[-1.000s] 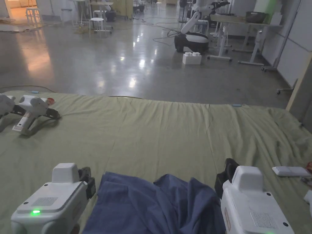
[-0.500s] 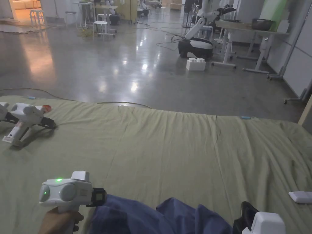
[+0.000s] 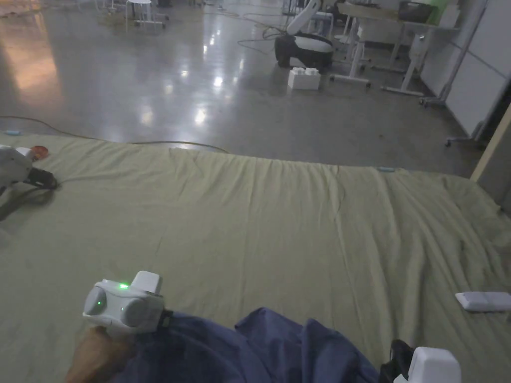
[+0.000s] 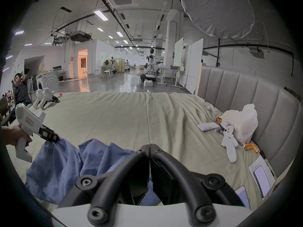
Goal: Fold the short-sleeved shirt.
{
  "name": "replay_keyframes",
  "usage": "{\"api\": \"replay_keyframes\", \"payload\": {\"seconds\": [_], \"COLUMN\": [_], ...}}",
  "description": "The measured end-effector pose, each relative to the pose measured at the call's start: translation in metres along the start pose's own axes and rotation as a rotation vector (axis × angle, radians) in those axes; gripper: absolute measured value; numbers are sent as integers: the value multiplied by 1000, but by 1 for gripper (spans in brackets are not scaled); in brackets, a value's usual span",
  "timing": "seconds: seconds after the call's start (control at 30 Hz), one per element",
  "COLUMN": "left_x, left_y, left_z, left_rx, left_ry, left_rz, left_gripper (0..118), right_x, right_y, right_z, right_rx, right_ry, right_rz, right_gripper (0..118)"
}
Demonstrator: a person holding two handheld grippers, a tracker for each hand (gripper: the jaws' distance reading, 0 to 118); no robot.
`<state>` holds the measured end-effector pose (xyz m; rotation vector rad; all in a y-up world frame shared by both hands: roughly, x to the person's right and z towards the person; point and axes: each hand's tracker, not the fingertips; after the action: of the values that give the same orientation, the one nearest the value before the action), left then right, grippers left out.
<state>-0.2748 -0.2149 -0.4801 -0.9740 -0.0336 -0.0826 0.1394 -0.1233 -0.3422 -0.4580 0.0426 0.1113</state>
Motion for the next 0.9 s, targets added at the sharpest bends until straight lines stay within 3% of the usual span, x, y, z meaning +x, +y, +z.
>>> {"api": "replay_keyframes", "payload": {"seconds": [0.1, 0.17, 0.23, 0.3, 0.33, 0.5, 0.53, 0.6, 0.63, 0.7, 0.8, 0.9], "left_x": [3, 1, 4, 3, 2, -2, 1, 3, 1, 2, -2, -9], "left_y": [0, -1, -4, -9, -11, -33, -38, -49, -51, -58, -61, -58], "left_z": [1, 11, 34, 55, 64, 106, 113, 123, 126, 132, 144, 167], "left_rx": [-9, 24, 69, 123, 135, 200, 213, 222, 226, 234, 261, 312], "left_ry": [-23, -49, -42, -47, -44, -54, -51, -57, -58, -57, -51, -47], "left_rz": [7, 33, 41, 56, 72, 111, 116, 117, 121, 129, 136, 154], "left_gripper": [3, 3, 3, 3, 3, 3, 3, 3, 3, 3, 3, 3], "right_x": [9, 18, 26, 33, 33, 22, 19, 12, 8, 1, 12, 26], "right_y": [1, 3, 4, -1, -6, -38, -44, -52, -53, -52, -45, -25], "right_z": [-11, -22, -39, -56, -65, -101, -104, -104, -102, -96, -85, -61], "right_rx": [-60, -108, -226, -288, -334, -512, -525, -508, -484, -469, -434, -333], "right_ry": [10, 14, 38, 76, 84, 155, 164, 215, 233, 169, 169, 141], "right_rz": [-13, -1, 24, 15, 32, 100, 105, 78, 63, 140, 42, 19], "right_gripper": [9, 35, 42, 78, 84, 79, 69, 18, 6, 6, 5, 4]}}
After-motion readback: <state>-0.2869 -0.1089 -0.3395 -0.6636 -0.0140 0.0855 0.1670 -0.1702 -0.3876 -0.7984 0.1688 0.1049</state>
